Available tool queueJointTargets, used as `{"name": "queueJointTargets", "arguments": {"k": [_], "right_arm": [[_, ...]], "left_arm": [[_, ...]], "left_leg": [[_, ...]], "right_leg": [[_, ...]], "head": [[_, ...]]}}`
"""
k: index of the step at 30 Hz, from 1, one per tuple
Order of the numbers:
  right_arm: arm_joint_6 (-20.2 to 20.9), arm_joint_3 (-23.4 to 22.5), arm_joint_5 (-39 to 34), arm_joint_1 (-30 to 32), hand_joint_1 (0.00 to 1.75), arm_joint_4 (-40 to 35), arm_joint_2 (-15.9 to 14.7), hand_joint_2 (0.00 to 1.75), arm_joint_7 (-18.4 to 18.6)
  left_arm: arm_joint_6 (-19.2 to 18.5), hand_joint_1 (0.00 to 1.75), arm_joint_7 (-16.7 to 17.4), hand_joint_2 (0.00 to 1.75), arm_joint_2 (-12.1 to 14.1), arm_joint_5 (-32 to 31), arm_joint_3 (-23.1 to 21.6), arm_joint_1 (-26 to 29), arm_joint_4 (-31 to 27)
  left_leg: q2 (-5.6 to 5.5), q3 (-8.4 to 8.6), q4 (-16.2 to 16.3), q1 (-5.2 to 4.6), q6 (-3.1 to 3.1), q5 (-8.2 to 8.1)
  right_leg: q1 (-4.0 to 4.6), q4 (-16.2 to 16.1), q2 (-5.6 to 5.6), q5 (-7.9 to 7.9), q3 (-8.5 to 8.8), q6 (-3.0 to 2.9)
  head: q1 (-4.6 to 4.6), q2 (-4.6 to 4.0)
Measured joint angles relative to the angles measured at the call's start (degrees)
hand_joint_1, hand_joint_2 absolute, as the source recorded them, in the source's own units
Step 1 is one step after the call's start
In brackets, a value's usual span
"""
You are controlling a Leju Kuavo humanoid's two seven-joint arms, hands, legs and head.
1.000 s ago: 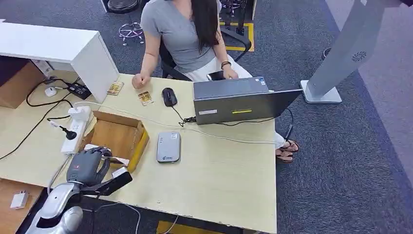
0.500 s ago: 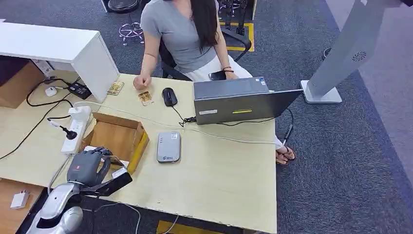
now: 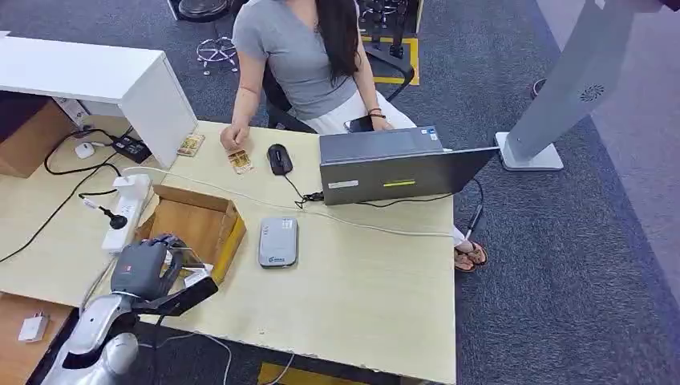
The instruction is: Pass the card to the sensor for recognition and then transmit it.
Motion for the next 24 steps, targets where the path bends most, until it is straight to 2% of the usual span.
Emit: {"name": "queueJointTargets", "arguments": {"k": [10, 24], "right_arm": [[0.09, 0.39, 1.2, -0.22, 0.0, 0.0, -0.09, 0.0, 0.22], [0.17, 0.39, 1.64, -0.18, 0.0, 0.0, -0.15, 0.0, 0.59]], "left_arm": [[-2.93, 1.75, 0.63, 1.75, -0.98, 3.76, -5.46, -16.36, 0.28], [-2.36, 1.75, 1.68, 1.75, -1.9, 4.29, -8.92, -21.58, 1.31]], "left_leg": [[0.04, -0.02, 0.01, -0.01, -0.03, 0.17], [0.06, -0.05, 0.0, 0.0, -0.04, 0.18]], "right_leg": [[0.0, 0.0, 0.05, 0.23, 0.01, -0.06], [0.0, 0.0, 0.09, 0.23, -0.1, -0.06]], "head": [[0.0, 0.0], [0.0, 0.0]]}}
